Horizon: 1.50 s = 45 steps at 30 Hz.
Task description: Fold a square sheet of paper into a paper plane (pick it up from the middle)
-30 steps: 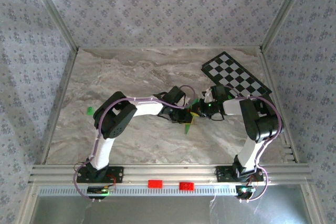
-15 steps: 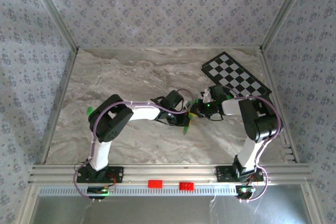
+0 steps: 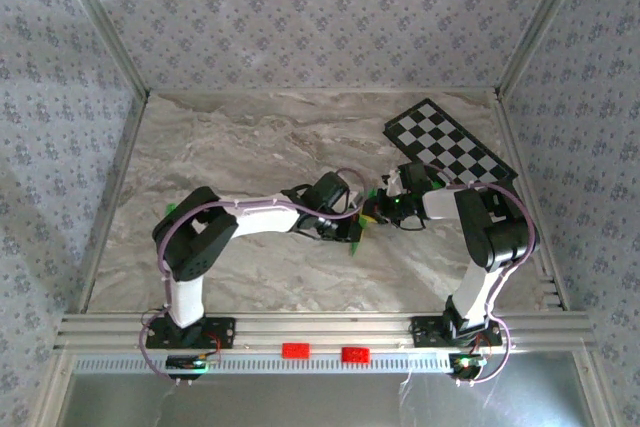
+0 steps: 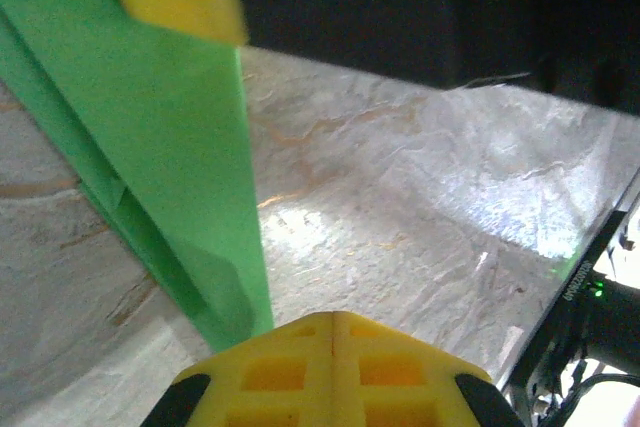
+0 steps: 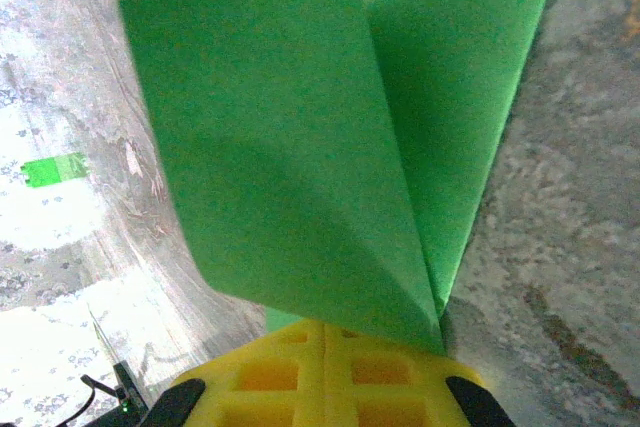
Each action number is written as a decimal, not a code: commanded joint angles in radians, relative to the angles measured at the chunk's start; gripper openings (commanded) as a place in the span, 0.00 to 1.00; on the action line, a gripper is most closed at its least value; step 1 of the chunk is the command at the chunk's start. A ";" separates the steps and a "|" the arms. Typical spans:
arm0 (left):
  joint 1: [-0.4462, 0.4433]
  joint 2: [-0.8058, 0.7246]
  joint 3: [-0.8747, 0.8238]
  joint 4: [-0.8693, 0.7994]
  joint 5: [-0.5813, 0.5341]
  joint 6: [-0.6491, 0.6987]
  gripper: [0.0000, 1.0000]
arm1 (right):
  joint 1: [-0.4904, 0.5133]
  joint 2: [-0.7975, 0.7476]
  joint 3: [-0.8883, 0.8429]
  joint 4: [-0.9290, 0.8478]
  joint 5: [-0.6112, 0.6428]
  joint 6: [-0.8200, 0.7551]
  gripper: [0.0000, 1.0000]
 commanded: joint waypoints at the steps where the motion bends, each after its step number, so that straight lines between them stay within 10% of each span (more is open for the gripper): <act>1: 0.005 0.005 0.073 0.016 0.043 -0.017 0.00 | 0.006 0.057 -0.033 -0.118 0.119 -0.012 0.04; 45: -0.047 -0.070 -0.260 0.034 0.021 -0.059 0.00 | 0.015 0.074 -0.025 -0.133 0.127 -0.025 0.03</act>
